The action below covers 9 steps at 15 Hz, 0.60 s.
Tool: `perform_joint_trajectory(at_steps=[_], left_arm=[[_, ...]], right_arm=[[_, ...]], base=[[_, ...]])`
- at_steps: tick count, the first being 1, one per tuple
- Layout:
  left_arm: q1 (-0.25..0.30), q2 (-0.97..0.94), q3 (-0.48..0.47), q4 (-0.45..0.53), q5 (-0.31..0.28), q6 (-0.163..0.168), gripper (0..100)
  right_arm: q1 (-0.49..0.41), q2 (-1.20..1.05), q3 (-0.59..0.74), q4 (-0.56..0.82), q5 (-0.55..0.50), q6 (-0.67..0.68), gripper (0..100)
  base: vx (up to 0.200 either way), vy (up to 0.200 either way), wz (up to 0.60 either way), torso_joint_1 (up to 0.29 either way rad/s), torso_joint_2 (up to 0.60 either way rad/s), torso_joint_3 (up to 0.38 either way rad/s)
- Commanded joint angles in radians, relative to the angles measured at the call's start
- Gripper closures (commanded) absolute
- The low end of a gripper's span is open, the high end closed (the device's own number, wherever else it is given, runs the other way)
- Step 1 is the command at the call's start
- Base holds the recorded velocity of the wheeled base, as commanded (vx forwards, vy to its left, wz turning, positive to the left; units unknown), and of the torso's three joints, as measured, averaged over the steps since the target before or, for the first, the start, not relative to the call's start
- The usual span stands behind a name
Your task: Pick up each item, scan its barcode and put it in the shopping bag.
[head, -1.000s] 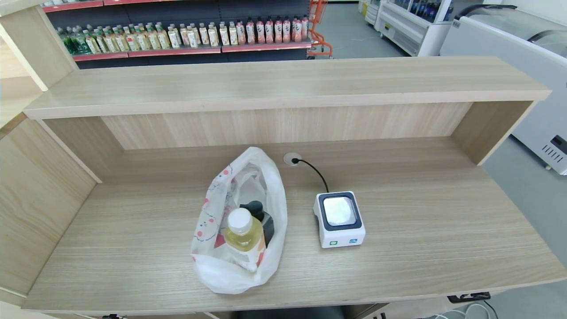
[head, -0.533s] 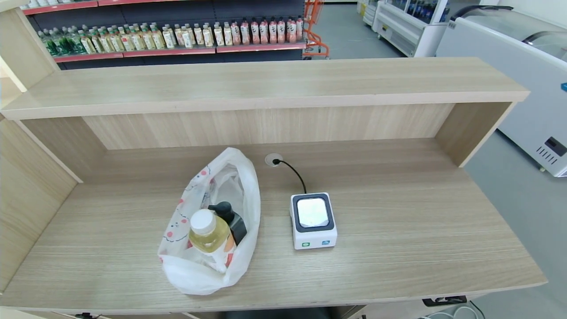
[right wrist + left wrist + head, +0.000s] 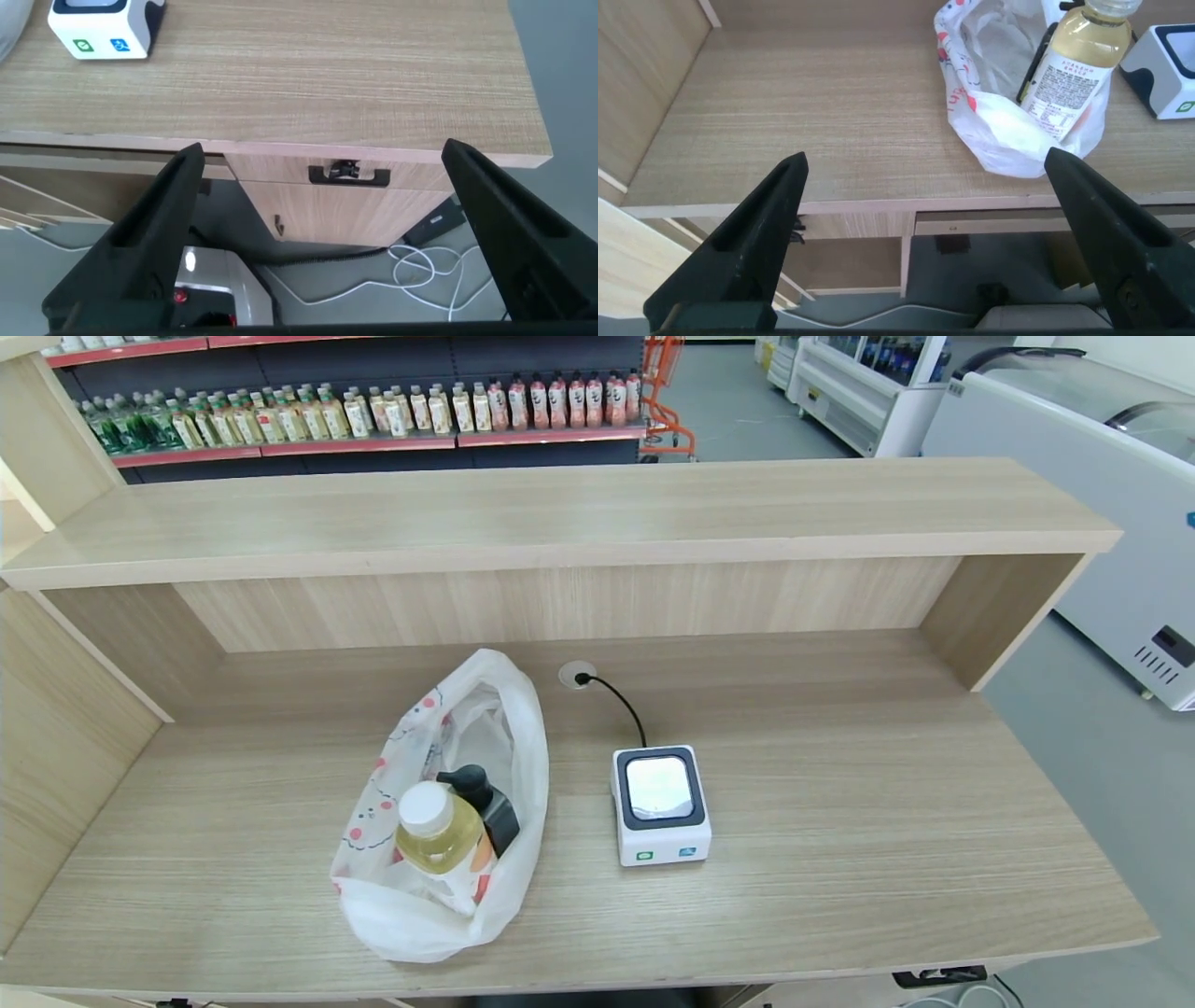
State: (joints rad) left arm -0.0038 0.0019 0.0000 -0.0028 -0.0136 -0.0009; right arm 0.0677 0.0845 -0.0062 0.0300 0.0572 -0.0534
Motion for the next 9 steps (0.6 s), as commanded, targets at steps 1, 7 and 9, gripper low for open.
perform_joint_trajectory(at_steps=[1, 7, 9], left_arm=[[0.001, 0.000, 0.000, 0.000, 0.000, -0.001, 0], [0.001, 0.000, 0.000, 0.000, 0.000, -0.001, 0], [0.001, 0.000, 0.000, 0.000, 0.000, -0.001, 0]], right_arm=[[0.001, 0.005, 0.000, 0.001, 0.001, 0.000, 0], [0.001, 0.005, 0.000, 0.001, 0.001, 0.000, 0], [0.001, 0.005, 0.000, 0.001, 0.001, 0.000, 0]], base=[[0.000, 0.000, 0.00, 0.000, 0.00, 0.000], [0.000, 0.000, 0.00, 0.000, 0.00, 0.000], [0.000, 0.000, 0.00, 0.000, 0.00, 0.000]])
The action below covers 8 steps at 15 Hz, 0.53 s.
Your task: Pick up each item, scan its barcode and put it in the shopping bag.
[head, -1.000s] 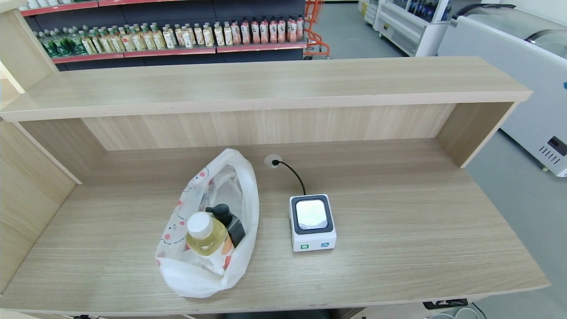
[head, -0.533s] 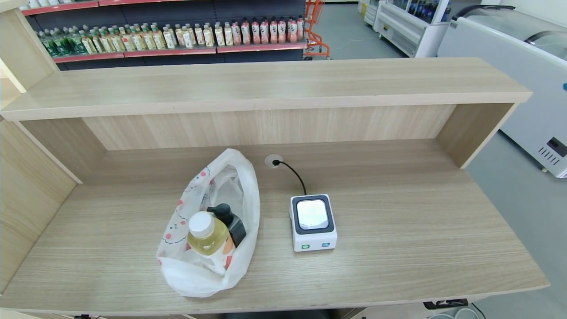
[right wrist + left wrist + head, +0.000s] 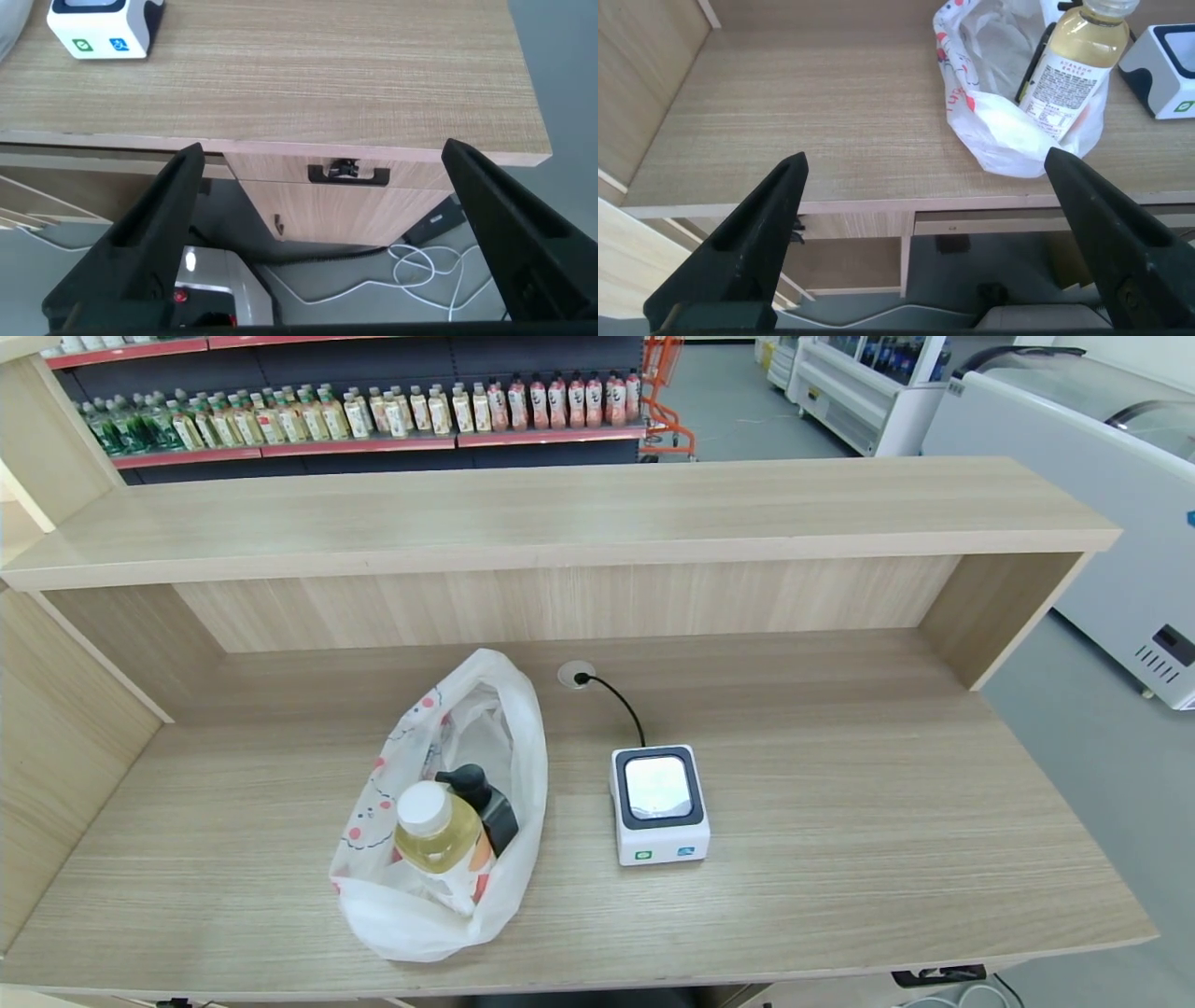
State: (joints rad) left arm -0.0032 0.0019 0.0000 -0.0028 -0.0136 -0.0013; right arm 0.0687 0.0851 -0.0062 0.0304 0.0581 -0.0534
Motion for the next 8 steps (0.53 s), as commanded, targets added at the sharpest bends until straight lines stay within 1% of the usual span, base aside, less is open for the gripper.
perform_joint_trajectory(at_steps=[1, 8], left_arm=[[0.000, 0.000, 0.000, 0.000, 0.000, 0.000, 0], [0.000, 0.000, 0.000, 0.000, 0.000, 0.000, 0]], right_arm=[[0.000, 0.004, 0.000, 0.000, 0.000, 0.000, 0], [0.000, 0.004, 0.000, 0.000, 0.000, 0.000, 0]], base=[[0.000, 0.000, 0.00, 0.000, 0.00, 0.000], [0.000, 0.000, 0.00, 0.000, 0.00, 0.000]])
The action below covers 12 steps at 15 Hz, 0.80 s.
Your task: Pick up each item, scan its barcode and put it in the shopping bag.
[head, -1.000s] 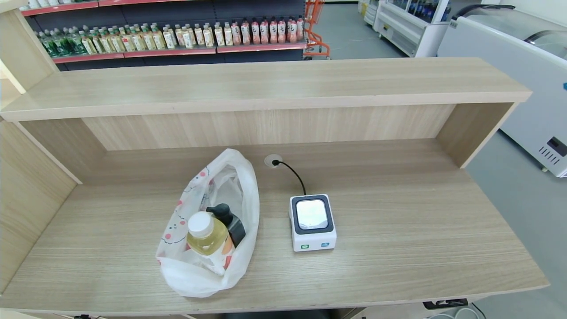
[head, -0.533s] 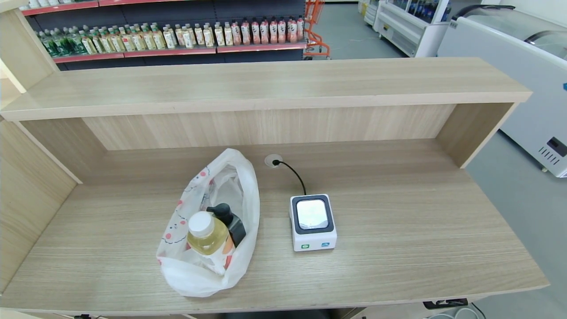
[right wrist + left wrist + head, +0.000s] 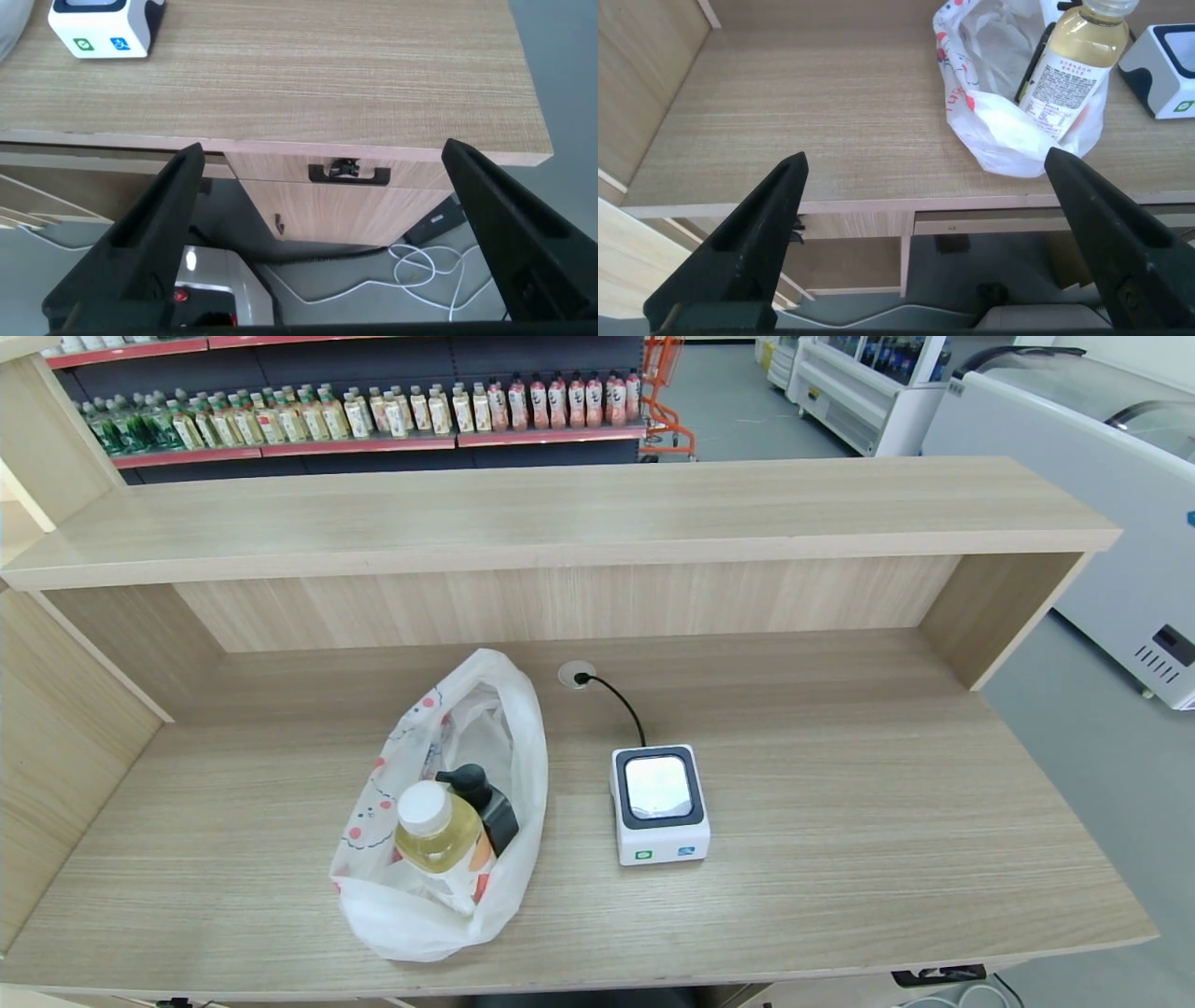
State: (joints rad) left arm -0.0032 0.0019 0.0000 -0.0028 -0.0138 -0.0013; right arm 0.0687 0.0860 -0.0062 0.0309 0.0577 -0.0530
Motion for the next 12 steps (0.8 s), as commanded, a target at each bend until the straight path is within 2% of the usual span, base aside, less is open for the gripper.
perform_joint_trajectory(at_steps=[1, 10, 12], left_arm=[[0.000, 0.000, 0.000, 0.000, 0.000, 0.000, 0], [0.000, 0.000, 0.000, 0.000, 0.000, 0.000, 0], [0.000, 0.000, 0.000, 0.000, 0.000, 0.000, 0]], right_arm=[[0.000, 0.003, 0.000, 0.000, -0.001, -0.001, 0], [0.000, 0.001, 0.000, 0.000, 0.001, -0.004, 0], [-0.044, -0.038, 0.000, 0.000, 0.001, -0.008, 0]], base=[[0.000, 0.000, 0.00, 0.000, 0.00, 0.000], [0.000, 0.000, 0.00, 0.000, 0.00, 0.000], [0.000, 0.000, 0.00, 0.000, 0.00, 0.000]])
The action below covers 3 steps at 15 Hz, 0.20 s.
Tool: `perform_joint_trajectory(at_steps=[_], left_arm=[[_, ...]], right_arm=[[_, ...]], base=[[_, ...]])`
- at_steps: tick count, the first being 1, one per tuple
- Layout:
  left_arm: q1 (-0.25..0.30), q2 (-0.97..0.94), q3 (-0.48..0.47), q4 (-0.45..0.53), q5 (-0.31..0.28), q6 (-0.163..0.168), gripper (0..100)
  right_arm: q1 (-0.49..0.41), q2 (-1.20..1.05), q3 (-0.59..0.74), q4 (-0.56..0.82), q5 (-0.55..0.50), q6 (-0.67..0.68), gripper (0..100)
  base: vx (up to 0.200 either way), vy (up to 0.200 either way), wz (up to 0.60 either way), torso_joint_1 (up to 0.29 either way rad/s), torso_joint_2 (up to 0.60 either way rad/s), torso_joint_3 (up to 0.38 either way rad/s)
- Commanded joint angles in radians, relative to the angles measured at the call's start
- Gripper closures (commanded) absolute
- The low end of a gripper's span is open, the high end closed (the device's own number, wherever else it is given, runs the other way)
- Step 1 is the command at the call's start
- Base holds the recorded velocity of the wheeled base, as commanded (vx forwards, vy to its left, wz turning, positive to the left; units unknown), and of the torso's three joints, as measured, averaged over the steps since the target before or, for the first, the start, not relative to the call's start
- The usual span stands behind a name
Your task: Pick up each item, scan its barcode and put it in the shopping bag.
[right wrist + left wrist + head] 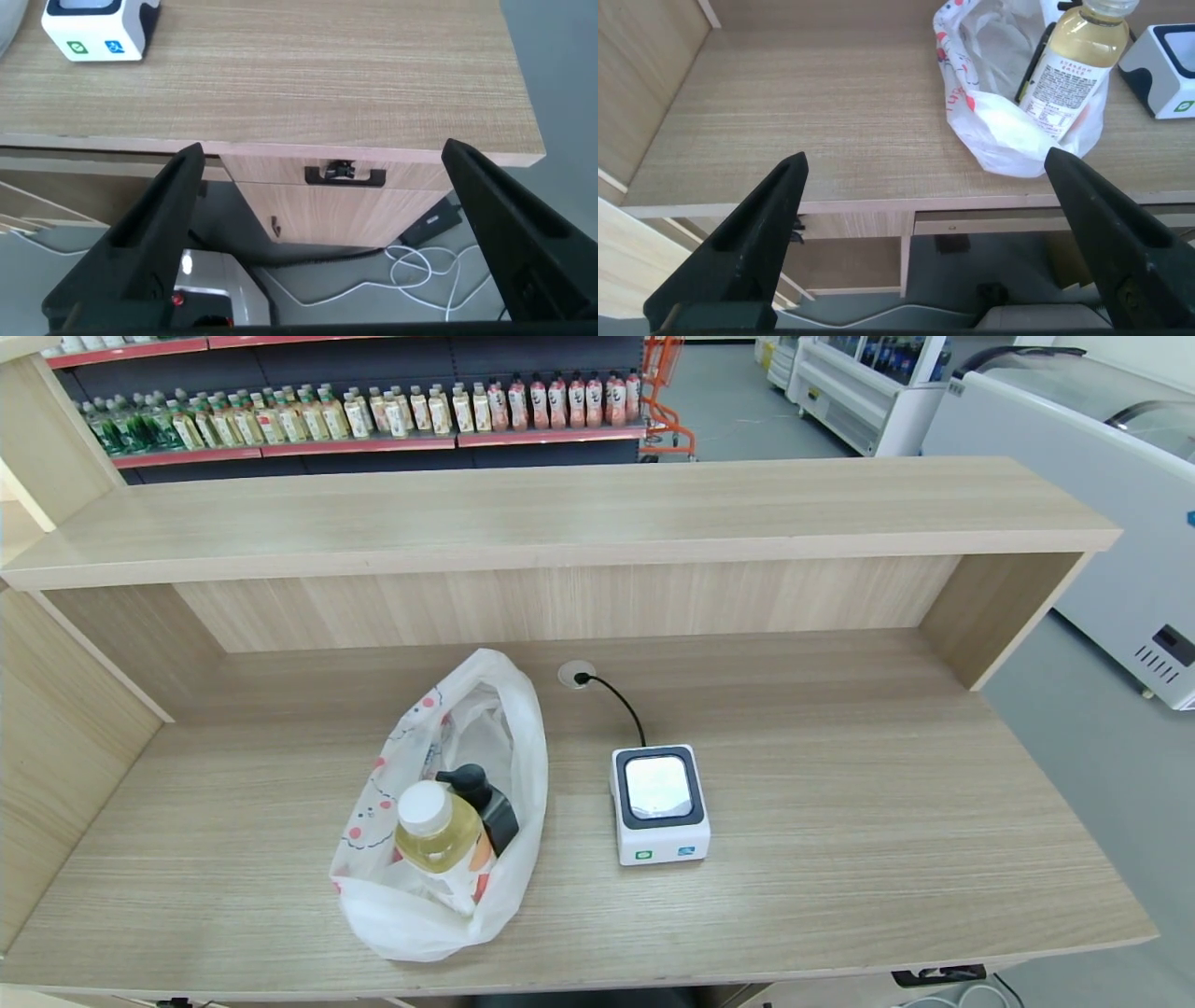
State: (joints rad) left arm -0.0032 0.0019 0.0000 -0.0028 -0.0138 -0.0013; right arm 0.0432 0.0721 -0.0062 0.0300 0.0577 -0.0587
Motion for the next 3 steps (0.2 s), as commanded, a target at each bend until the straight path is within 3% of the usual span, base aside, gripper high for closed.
perform_joint_trajectory(at_steps=[1, 3], left_arm=[[0.000, 0.000, 0.000, 0.000, 0.000, 0.000, 0], [0.000, 0.000, 0.000, 0.000, 0.000, 0.000, 0]], right_arm=[[-0.020, -0.038, 0.000, 0.001, 0.001, -0.003, 0], [-0.020, -0.038, 0.000, 0.001, 0.001, 0.007, 0]], base=[[0.000, 0.000, 0.00, 0.000, 0.00, 0.000], [0.000, 0.000, 0.00, 0.000, 0.00, 0.000]])
